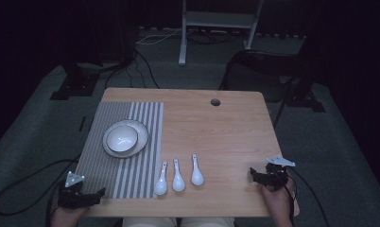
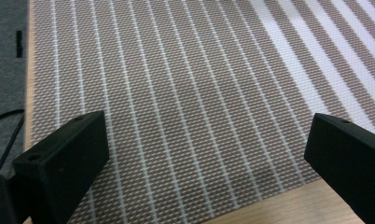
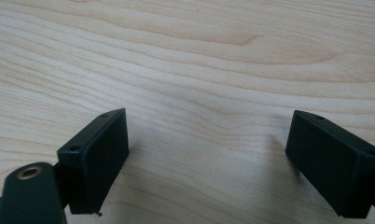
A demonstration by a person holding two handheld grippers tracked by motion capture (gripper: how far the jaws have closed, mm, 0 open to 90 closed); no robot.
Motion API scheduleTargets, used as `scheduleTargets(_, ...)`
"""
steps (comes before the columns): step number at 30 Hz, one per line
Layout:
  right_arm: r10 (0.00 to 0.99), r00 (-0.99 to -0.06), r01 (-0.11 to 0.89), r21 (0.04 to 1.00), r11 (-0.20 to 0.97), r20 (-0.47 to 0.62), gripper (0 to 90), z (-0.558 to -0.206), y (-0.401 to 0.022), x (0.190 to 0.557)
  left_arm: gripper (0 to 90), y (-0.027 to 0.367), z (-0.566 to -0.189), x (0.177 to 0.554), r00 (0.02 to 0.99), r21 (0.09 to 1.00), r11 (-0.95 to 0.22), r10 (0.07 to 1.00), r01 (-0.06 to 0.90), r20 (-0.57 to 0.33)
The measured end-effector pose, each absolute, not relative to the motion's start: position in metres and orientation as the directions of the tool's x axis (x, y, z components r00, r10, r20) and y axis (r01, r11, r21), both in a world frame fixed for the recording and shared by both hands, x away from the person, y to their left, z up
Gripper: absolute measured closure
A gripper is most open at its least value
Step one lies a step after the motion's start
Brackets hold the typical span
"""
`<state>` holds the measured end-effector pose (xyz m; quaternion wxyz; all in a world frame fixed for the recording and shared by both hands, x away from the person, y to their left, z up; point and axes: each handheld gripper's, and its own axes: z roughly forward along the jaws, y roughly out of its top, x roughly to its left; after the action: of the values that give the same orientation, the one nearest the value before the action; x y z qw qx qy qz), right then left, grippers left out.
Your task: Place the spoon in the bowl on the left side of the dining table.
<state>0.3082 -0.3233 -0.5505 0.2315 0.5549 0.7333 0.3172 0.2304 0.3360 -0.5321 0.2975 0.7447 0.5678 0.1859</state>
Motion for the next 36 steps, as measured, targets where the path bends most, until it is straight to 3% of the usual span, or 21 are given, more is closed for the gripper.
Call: scheduleTargets(36,0.961,-0.277,0.667,0.722,0.183,0.012,12.6,-0.551,-0.323,0.308,1.4,0.28,-0.518,0.26,0.434,0.638,-0.311,0.9,0.705,-0.041)
